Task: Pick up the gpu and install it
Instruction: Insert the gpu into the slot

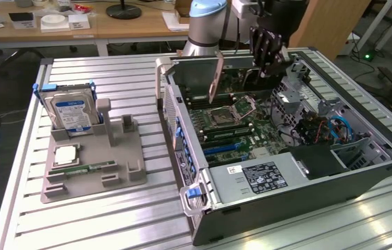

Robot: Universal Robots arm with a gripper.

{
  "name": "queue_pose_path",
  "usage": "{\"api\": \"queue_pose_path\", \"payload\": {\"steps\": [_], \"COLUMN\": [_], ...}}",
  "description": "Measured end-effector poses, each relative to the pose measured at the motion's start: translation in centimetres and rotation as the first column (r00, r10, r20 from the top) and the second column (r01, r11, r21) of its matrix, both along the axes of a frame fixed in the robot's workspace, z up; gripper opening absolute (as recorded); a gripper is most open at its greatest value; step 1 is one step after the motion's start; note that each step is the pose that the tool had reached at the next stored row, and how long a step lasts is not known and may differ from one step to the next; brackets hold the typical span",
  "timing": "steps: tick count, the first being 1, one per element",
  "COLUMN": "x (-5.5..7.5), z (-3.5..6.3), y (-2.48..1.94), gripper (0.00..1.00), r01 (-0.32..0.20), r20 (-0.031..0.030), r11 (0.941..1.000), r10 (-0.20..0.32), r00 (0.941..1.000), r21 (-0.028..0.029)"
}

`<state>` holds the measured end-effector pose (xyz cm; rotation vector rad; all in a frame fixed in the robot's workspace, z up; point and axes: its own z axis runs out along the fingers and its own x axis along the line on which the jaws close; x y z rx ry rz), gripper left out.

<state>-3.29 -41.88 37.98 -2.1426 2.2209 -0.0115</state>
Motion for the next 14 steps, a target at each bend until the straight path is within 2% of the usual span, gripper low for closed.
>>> {"api": "queue_pose_path", "payload": {"steps": [6,14], "x": [0.00,-0.24], "z": [-0.16,-0.80], "y": [-0.43,-0.48], "gripper": [0.27,0.27], "r01": [0.000,0.000], "r20": [0.0001,-0.0001], "r11": [1.0000,1.0000], "r10": [0.000,0.000], "r00": [1.0000,1.0000], "r21": [0.0001,0.0000]}}
